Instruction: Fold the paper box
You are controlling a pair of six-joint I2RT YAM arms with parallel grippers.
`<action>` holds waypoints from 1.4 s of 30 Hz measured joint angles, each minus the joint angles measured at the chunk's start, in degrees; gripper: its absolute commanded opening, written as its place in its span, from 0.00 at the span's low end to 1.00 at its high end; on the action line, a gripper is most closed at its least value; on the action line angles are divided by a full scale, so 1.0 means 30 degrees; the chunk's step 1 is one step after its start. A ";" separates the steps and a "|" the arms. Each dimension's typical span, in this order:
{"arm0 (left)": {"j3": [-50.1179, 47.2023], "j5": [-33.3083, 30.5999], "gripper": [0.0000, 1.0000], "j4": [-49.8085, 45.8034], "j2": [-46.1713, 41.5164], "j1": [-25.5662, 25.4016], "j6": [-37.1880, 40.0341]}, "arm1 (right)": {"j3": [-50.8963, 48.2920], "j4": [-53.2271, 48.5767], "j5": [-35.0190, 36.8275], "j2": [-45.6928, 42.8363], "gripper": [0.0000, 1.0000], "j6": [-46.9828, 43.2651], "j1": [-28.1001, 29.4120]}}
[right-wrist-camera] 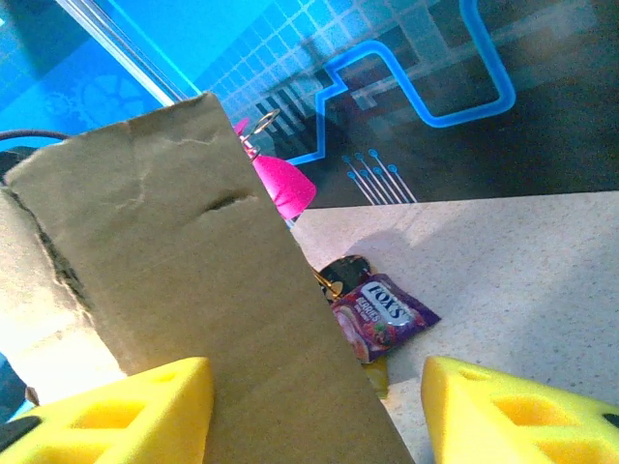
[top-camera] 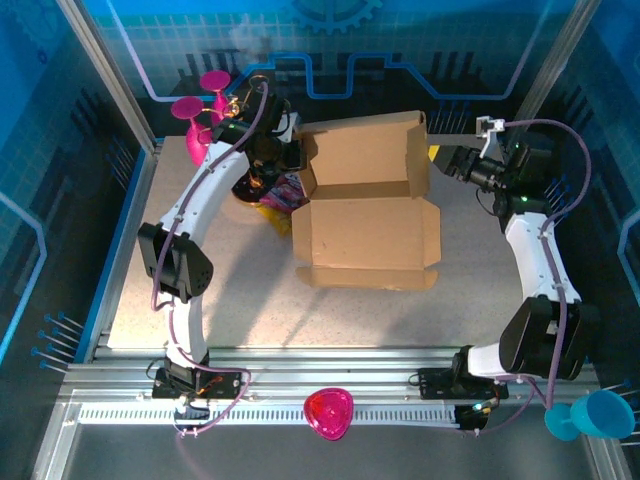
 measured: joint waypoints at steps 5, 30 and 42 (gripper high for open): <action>0.0000 -0.0007 0.00 -0.0015 0.0000 -0.0007 0.0007 | 0.0597 -0.0619 0.0262 -0.0350 0.63 -0.0546 0.0299; 0.0102 -0.0430 0.00 -0.0357 0.0015 -0.0226 0.0000 | 0.4051 -0.7606 0.8721 -0.0211 0.51 -0.7191 0.4619; 0.0102 -0.1115 0.00 -0.0663 0.0015 -0.0474 0.0007 | 0.5115 -0.8925 1.6269 0.1027 0.39 -1.0083 0.7038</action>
